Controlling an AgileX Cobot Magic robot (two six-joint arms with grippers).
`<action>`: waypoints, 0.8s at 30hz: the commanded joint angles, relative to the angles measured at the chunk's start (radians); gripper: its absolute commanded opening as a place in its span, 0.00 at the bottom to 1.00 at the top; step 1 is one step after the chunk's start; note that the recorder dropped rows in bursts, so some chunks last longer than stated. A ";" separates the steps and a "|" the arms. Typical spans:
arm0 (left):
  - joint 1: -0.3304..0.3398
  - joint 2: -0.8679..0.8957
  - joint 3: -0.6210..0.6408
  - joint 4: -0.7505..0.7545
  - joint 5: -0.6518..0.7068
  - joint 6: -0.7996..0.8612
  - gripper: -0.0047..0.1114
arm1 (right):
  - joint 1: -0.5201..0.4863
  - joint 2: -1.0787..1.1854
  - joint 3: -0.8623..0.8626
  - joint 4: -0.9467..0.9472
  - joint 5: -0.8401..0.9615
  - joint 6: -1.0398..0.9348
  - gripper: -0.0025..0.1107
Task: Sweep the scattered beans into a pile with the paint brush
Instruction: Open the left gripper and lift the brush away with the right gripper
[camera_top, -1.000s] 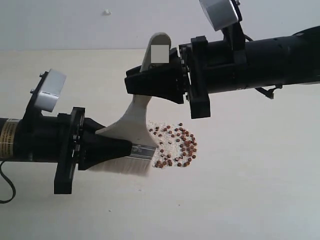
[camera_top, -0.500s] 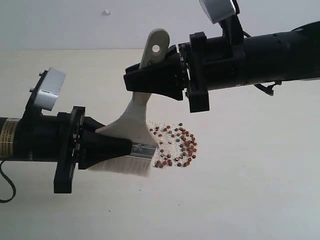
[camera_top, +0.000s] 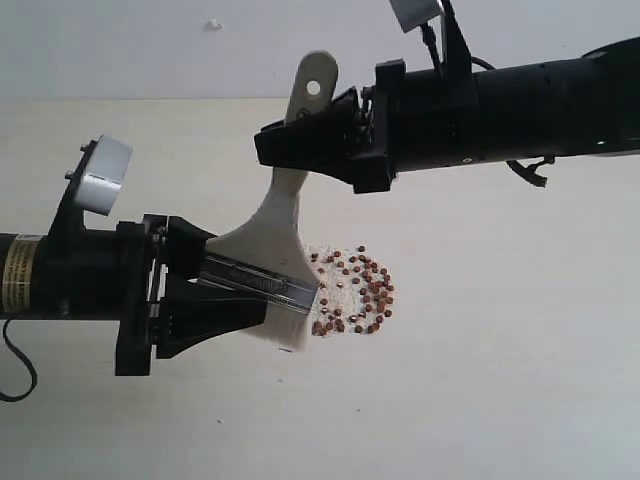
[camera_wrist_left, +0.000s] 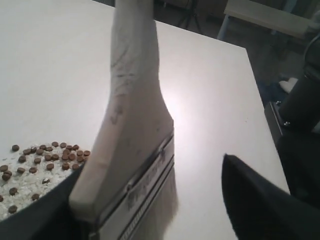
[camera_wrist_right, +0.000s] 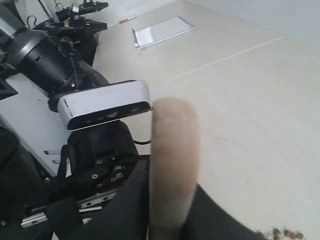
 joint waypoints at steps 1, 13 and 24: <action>-0.002 0.000 0.002 0.024 -0.016 -0.018 0.59 | -0.002 -0.027 -0.024 0.021 -0.128 0.056 0.02; -0.001 -0.085 0.002 0.029 -0.016 -0.042 0.50 | -0.002 -0.199 -0.035 -0.157 -0.478 0.276 0.02; -0.001 -0.139 0.002 0.194 -0.016 -0.088 0.04 | -0.002 -0.234 -0.019 -0.322 -0.700 0.511 0.02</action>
